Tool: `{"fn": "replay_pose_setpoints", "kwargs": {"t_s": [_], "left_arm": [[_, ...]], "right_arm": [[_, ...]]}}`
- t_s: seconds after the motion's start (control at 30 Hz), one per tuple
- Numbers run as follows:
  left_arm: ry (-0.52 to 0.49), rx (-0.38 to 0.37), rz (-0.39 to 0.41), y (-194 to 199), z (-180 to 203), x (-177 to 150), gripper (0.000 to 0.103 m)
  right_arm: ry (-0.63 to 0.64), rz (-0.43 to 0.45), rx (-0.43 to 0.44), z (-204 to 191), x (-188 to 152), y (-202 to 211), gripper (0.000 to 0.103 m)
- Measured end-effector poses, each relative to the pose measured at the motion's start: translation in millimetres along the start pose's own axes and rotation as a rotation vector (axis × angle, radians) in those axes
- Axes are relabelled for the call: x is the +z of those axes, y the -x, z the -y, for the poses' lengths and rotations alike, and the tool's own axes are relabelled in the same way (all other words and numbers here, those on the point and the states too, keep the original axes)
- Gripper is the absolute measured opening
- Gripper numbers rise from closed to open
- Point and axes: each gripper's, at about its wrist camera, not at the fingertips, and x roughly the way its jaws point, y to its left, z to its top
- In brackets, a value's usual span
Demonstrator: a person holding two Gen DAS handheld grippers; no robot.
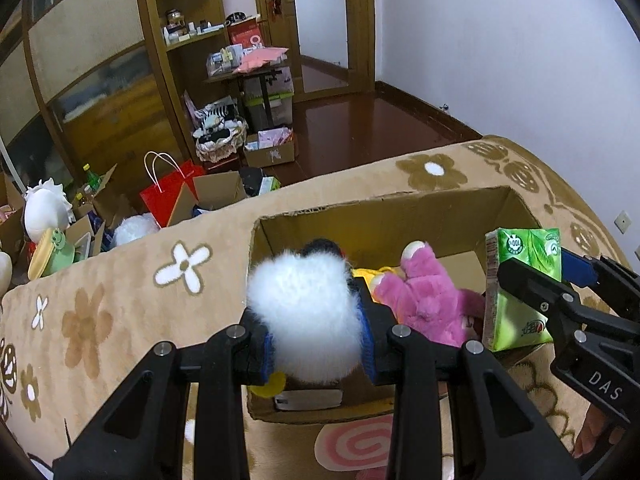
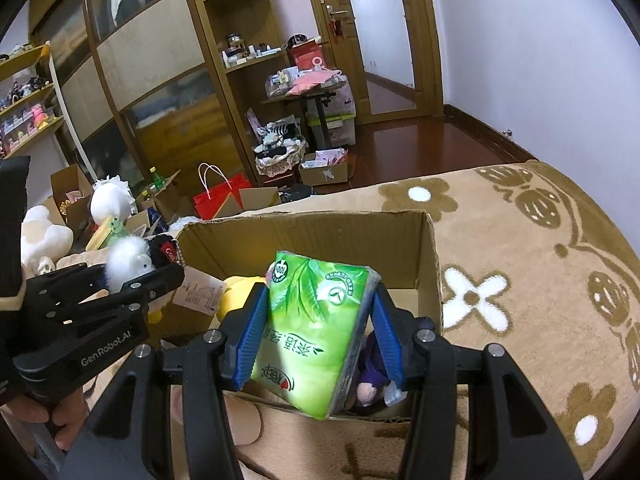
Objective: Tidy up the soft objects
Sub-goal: 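Lift the pom-pom and tissue pack and carry both over the box, then open both grippers to drop the pom-pom and tissue pack into the box, then withdraw both grippers toward the pink-swirl roll and pink wrapped item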
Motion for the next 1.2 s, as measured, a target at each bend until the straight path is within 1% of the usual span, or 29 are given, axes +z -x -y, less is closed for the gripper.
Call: {"fn": "replay_pose_setpoints", "kwargs": {"t_s": [0.23, 0.5, 0.57, 0.63, 0.7, 0.87, 0.9, 0.93, 0.97, 1.03, 1.1, 1.17, 1.2], "left_arm": [[-0.007, 0.005, -0.028, -6.4, 1.9, -3.0, 0.033], [0.014, 0.009, -0.069, -14.0, -0.3, -7.6, 0.033], [0.020, 0.009, -0.072, -14.1, -2.2, -8.1, 0.037], [0.023, 0.012, -0.066, -13.0, -3.3, -7.9, 0.045], [0.024, 0.017, -0.059, -11.3, -4.0, -7.1, 0.050], [0.018, 0.008, -0.061, -6.2, -4.5, -6.7, 0.056], [0.015, 0.010, -0.064, -4.9, -4.0, -7.2, 0.059], [0.015, 0.007, -0.064, -3.6, -4.3, -7.5, 0.066], [0.016, 0.005, -0.062, -1.1, -4.6, -8.1, 0.068], [0.019, -0.003, -0.058, 4.9, -5.1, -9.2, 0.069], [0.022, -0.008, -0.060, 10.8, -5.4, -10.3, 0.071], [0.029, -0.010, -0.060, 17.6, -7.5, -12.5, 0.078], [0.033, -0.010, -0.057, 21.9, -8.5, -13.9, 0.083]], "right_arm": [[0.004, -0.011, -0.004, 2.0, -3.7, -4.0, 0.054], [0.007, -0.039, -0.017, 5.1, -11.8, -5.9, 0.056], [0.009, -0.040, -0.021, 5.1, -12.7, -5.6, 0.056], [0.007, -0.043, -0.016, 5.1, -13.3, -5.4, 0.056], [0.010, -0.045, -0.018, 4.3, -13.2, -4.8, 0.055], [0.021, -0.047, -0.024, 3.0, -15.1, 0.6, 0.056], [0.022, -0.048, -0.027, 3.2, -15.5, 3.0, 0.056], [0.020, -0.047, -0.023, 3.1, -14.8, 0.8, 0.057], [0.021, -0.046, -0.022, 3.0, -14.6, 0.8, 0.062], [0.021, -0.038, -0.021, 3.2, -15.0, 5.6, 0.070], [0.027, -0.032, -0.028, 2.3, -16.0, 11.1, 0.074], [0.032, -0.030, -0.031, 2.0, -17.1, 18.3, 0.081], [0.032, -0.028, -0.031, 1.9, -18.2, 21.9, 0.083]]}}
